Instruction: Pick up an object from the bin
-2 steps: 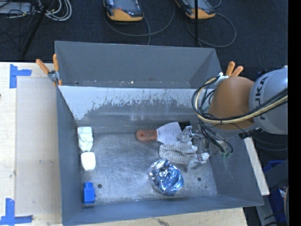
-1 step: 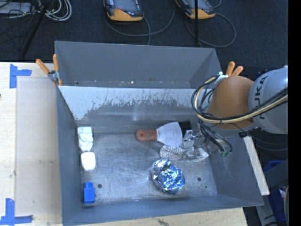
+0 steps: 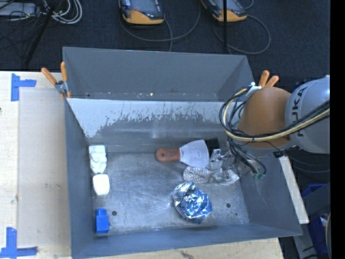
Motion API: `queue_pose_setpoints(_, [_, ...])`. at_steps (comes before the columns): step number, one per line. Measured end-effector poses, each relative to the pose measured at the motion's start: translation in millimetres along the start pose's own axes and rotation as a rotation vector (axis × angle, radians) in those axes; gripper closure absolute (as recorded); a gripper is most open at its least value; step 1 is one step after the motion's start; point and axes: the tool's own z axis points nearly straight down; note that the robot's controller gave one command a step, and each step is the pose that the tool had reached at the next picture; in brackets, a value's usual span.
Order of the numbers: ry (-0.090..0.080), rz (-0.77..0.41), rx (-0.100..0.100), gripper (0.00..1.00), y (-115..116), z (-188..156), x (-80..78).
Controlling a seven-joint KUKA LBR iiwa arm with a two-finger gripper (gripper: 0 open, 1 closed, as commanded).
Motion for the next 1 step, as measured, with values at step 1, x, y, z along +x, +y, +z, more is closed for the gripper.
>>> queue_pose_setpoints(1, [0.012, 0.004, -0.006, 1.0, -1.0, -192.3, 3.3])
